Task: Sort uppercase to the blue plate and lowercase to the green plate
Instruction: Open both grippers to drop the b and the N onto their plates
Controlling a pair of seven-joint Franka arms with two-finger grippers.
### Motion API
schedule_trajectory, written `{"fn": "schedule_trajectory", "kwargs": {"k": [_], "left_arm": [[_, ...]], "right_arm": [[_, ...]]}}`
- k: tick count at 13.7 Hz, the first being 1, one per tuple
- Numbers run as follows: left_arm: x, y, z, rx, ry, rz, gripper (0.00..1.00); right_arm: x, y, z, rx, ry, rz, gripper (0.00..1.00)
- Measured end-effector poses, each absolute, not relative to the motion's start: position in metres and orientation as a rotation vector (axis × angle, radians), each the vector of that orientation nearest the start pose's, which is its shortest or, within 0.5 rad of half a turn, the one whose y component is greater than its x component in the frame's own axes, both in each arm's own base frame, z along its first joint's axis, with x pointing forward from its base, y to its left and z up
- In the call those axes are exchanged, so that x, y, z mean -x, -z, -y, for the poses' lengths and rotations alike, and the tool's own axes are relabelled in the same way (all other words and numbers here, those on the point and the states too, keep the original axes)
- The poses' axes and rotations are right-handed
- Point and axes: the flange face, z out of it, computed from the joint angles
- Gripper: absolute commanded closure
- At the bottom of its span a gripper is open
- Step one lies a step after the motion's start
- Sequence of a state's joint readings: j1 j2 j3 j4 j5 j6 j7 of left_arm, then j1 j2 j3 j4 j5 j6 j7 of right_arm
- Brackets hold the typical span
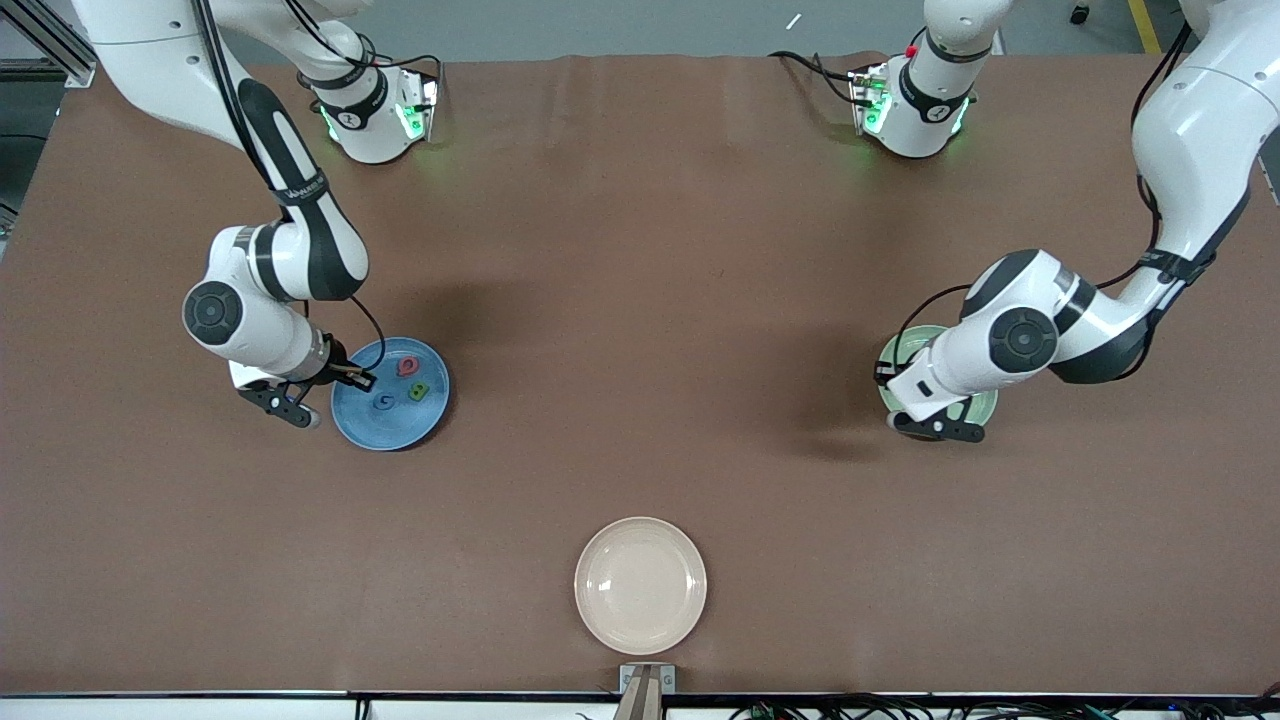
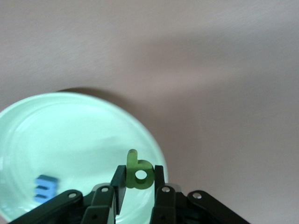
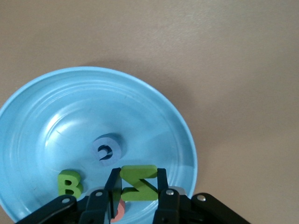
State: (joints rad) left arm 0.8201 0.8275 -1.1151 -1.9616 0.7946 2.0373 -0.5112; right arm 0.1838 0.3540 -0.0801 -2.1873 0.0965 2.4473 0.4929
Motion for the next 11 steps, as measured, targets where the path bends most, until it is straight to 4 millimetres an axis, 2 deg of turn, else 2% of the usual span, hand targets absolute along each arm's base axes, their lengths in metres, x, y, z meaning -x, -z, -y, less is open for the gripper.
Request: {"fn": "schedule_trajectory", "kwargs": {"k": [2, 6, 11], "left_arm": [[-0.573, -0.227, 0.091, 3.122, -0.262, -0.303, 0.94], [-0.572, -0.222, 0.074, 3.095, -0.252, -0.354, 0.92], [-0.572, -0.205, 0.049, 3.045, -0.254, -0.368, 0.88]], "right_arm": [[-0.546, -0.214, -0.057, 3.052, -0.144, -0.716, 1.0], [-0.544, -0.202, -0.056, 3.057, -0.155, -0.719, 0.99], [-0.54, -0.186, -0.055, 3.063, -0.172, -0.723, 0.96]]}}
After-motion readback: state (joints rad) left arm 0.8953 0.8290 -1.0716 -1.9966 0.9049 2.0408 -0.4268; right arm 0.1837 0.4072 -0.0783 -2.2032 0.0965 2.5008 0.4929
